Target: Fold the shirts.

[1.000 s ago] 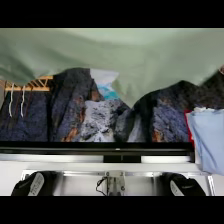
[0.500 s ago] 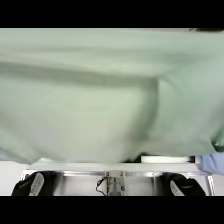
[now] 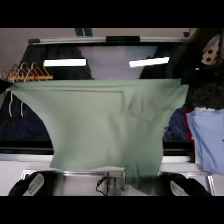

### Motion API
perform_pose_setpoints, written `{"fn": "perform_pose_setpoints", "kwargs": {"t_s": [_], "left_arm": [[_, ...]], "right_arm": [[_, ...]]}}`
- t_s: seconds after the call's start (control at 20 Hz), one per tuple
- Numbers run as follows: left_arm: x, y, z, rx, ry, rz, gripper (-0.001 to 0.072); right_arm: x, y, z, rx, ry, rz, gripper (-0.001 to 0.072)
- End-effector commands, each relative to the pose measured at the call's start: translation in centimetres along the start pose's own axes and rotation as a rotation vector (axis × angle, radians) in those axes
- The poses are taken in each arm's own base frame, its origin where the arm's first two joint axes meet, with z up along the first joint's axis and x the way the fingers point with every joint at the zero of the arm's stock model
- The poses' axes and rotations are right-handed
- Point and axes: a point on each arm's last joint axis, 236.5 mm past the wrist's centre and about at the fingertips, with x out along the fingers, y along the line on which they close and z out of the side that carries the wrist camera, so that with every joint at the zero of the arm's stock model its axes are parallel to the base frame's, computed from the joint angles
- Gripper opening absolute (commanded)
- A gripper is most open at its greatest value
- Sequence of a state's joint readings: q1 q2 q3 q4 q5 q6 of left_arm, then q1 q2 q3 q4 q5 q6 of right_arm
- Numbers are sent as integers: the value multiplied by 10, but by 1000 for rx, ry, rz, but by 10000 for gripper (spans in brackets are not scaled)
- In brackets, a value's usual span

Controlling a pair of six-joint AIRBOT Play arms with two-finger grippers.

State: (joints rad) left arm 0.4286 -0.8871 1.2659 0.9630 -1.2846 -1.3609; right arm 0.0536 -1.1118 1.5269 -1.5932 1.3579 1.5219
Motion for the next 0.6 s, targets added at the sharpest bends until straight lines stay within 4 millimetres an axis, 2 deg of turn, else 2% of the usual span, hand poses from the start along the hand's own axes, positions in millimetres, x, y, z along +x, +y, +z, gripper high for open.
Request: {"fn": "perform_pose_setpoints", "kwargs": {"t_s": [0.0, 0.05, 0.15, 0.3, 0.4, 0.55], "left_arm": [[116, 41, -31, -61, 133, 28, 32], [145, 46, -25, -71, 132, 30, 33], [200, 56, -10, -71, 121, 38, 34], [265, 61, 5, -66, 140, 24, 34], [298, 58, 4, -51, 165, 9, 34], [328, 55, -16, -47, 223, -2, 34]], "right_arm": [[128, 7, 11, 119, -19, 23, 59], [157, 14, 22, 144, -55, 51, 59], [198, 26, 40, 207, -129, 106, 59], [237, 26, 59, 259, -231, 121, 59], [254, 26, 54, 263, -223, 117, 59], [277, 30, 22, 261, -107, 117, 59]]}}
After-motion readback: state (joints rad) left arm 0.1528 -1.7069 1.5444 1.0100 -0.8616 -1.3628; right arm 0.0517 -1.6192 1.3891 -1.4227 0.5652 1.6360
